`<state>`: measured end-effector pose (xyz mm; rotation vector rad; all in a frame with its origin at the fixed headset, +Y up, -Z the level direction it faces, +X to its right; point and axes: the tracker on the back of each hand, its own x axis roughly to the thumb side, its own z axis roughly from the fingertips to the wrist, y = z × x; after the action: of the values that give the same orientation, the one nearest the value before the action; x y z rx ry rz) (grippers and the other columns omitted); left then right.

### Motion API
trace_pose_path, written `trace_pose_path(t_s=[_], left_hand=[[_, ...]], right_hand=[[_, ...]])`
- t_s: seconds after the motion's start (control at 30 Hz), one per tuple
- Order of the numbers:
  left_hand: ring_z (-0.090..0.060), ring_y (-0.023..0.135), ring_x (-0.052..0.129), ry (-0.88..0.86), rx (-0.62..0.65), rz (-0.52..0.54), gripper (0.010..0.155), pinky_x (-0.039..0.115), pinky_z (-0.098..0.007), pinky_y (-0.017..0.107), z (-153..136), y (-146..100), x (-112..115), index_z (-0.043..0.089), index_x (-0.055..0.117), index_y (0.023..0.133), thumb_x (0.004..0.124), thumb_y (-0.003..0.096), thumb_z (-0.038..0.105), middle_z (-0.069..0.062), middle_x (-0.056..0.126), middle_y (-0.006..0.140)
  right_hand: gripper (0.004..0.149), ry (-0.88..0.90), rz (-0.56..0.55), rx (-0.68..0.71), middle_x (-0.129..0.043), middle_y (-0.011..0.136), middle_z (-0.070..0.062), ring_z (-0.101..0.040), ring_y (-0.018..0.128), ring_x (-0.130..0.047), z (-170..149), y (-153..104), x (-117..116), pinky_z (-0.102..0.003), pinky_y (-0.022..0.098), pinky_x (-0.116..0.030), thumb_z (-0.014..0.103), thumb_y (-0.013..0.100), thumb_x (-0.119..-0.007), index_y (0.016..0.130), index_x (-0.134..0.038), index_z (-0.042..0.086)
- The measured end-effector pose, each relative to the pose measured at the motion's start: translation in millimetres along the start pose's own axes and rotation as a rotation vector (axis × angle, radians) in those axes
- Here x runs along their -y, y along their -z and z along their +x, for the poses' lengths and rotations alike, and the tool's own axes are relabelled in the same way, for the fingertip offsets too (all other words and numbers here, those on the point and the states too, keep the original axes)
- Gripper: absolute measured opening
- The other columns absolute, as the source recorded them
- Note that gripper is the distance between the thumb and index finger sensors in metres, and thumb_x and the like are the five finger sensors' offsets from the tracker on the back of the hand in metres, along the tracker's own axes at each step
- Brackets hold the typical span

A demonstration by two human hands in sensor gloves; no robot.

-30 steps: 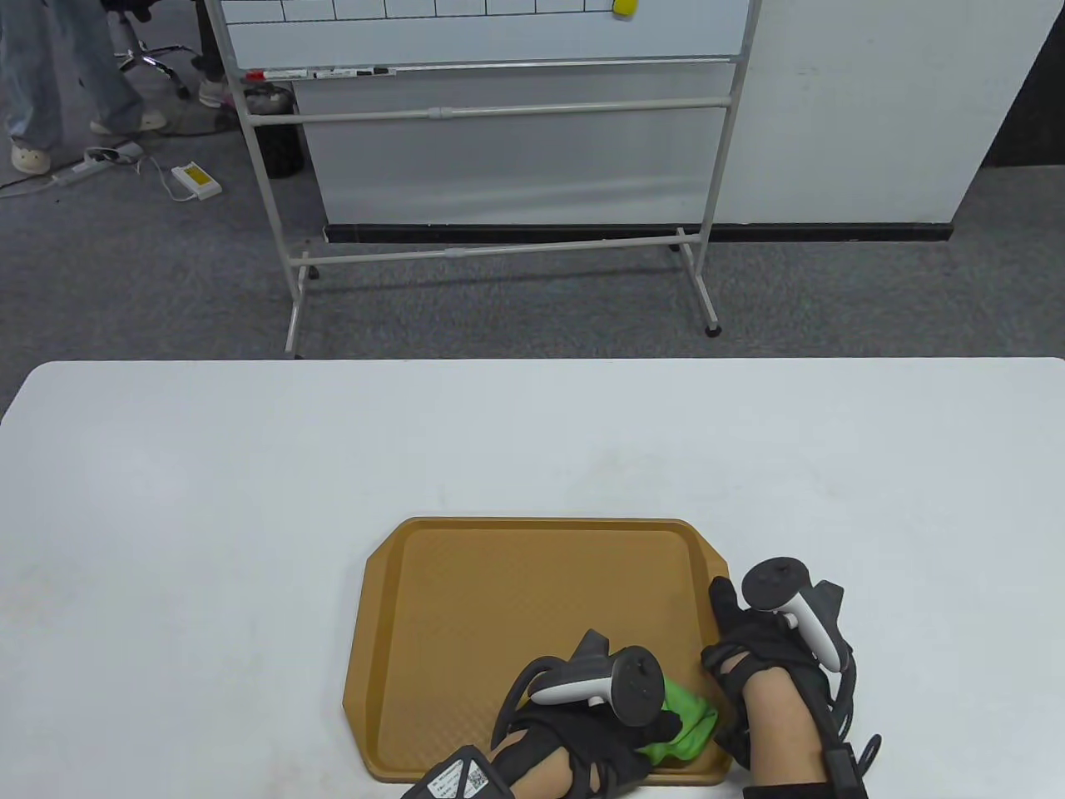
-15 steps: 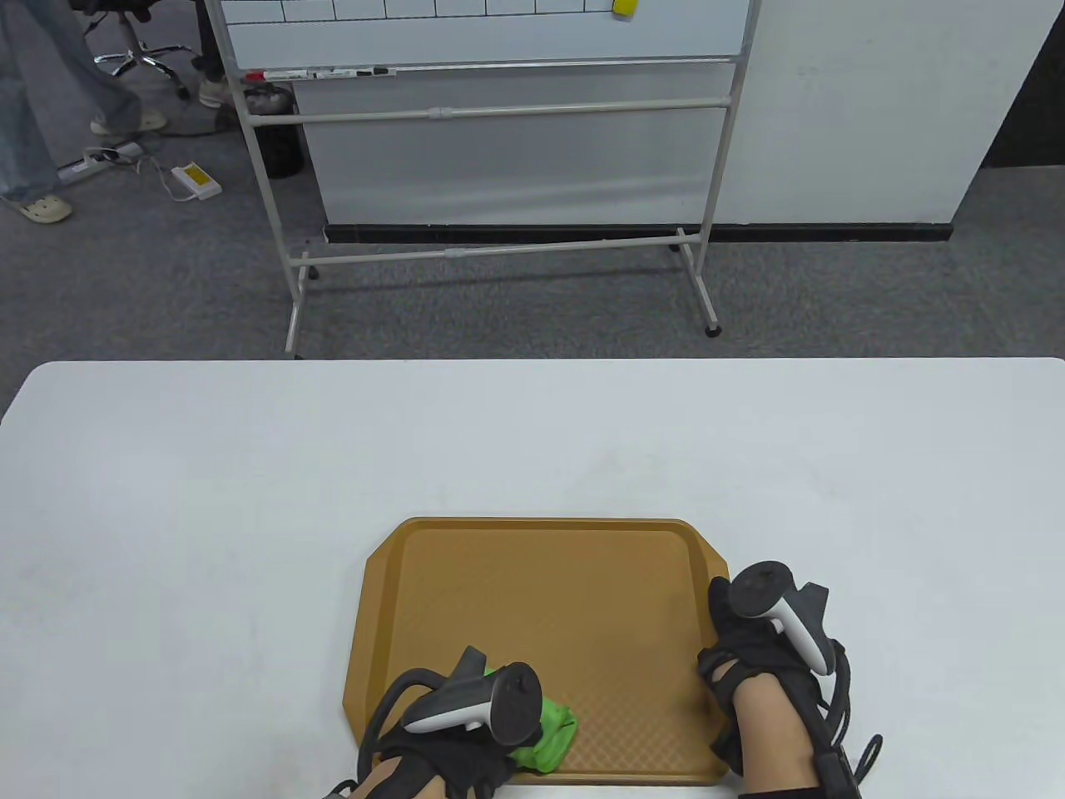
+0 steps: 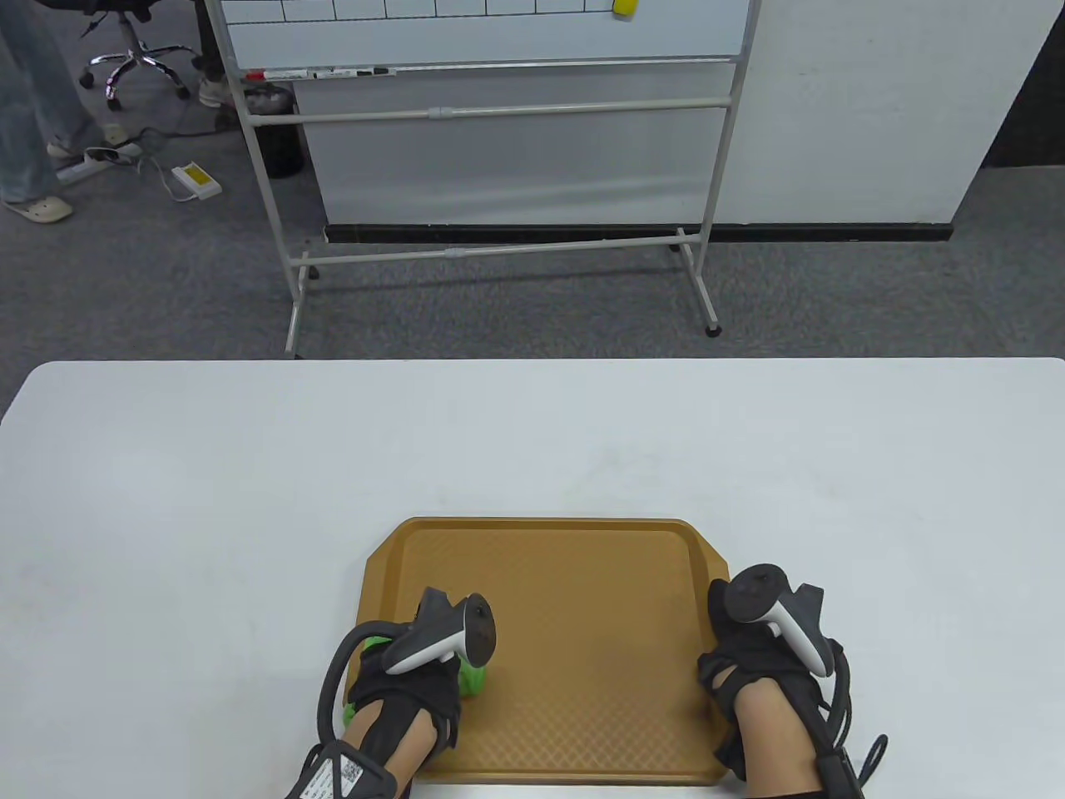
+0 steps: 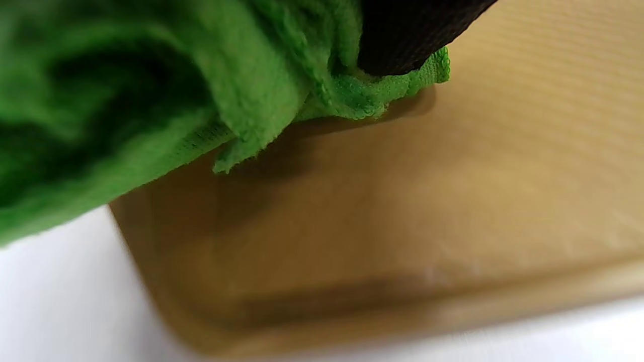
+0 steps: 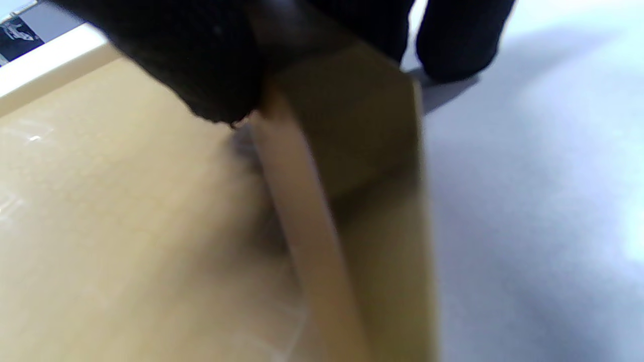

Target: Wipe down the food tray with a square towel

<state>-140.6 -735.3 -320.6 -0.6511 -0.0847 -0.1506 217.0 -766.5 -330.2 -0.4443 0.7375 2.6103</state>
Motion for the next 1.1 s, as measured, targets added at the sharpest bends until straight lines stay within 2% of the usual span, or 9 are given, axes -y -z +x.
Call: trace_pose_path(t_s=[0.2,0.33,0.47,0.6,0.83,0.87,1.1], left_hand=[[-0.040,0.107,0.047,-0.160,-0.045,0.086,0.057,0.044,-0.060,0.074,-9,39,-19,0.027,0.056,0.108,0.070,0.0529,0.037,-0.008,0.049,0.119],[-0.039,0.107,0.046,-0.270,-0.040,0.076,0.057,0.044,-0.059,0.074,-11,60,-31,0.030,0.056,0.107,0.070,0.0532,0.037,-0.006,0.046,0.120],[-0.040,0.106,0.047,-0.375,-0.027,0.085,0.056,0.045,-0.059,0.074,-8,75,-39,0.032,0.057,0.107,0.070,0.0531,0.038,-0.002,0.042,0.121],[-0.039,0.105,0.048,-0.356,-0.006,0.072,0.056,0.047,-0.058,0.073,6,83,-48,0.033,0.057,0.107,0.071,0.0534,0.039,-0.001,0.042,0.121],[-0.038,0.105,0.044,-0.348,0.093,0.080,0.056,0.046,-0.057,0.074,65,95,-62,0.034,0.055,0.108,0.071,0.0539,0.040,0.001,0.039,0.121],[-0.037,0.105,0.044,-0.340,0.110,0.085,0.056,0.046,-0.057,0.074,76,96,-64,0.034,0.056,0.108,0.071,0.0539,0.041,0.001,0.039,0.121],[-0.033,0.104,0.033,-0.364,0.331,0.056,0.057,0.039,-0.055,0.075,158,99,-64,0.038,0.053,0.108,0.071,0.0546,0.043,0.007,0.031,0.122]], right_hand=[[0.085,-0.002,-0.001,0.011,-0.037,0.113,-0.006,-0.028,0.083,-0.069,-1,1,0,-0.053,0.064,-0.062,0.038,0.048,-0.083,0.103,-0.018,0.042],[0.084,-0.004,-0.002,0.008,-0.037,0.113,-0.006,-0.028,0.083,-0.069,0,1,0,-0.054,0.064,-0.062,0.037,0.048,-0.082,0.103,-0.018,0.041],[0.083,0.002,-0.020,0.009,-0.040,0.113,-0.008,-0.031,0.082,-0.071,1,1,0,-0.054,0.064,-0.063,0.033,0.047,-0.083,0.103,-0.020,0.039],[0.083,0.020,-0.020,0.022,-0.041,0.113,-0.007,-0.031,0.076,-0.077,1,2,1,-0.049,0.058,-0.070,0.030,0.046,-0.083,0.102,-0.023,0.038],[0.082,0.053,-0.005,0.045,-0.042,0.112,-0.011,-0.031,0.070,-0.081,-2,4,1,-0.048,0.054,-0.073,0.029,0.046,-0.082,0.102,-0.023,0.039],[0.082,0.045,-0.009,0.044,-0.042,0.112,-0.008,-0.031,0.070,-0.081,-2,4,0,-0.048,0.053,-0.073,0.029,0.046,-0.081,0.102,-0.023,0.038],[0.079,0.024,-0.019,0.036,-0.042,0.112,-0.010,-0.030,0.070,-0.082,1,3,0,-0.048,0.053,-0.074,0.030,0.047,-0.079,0.102,-0.023,0.039]])
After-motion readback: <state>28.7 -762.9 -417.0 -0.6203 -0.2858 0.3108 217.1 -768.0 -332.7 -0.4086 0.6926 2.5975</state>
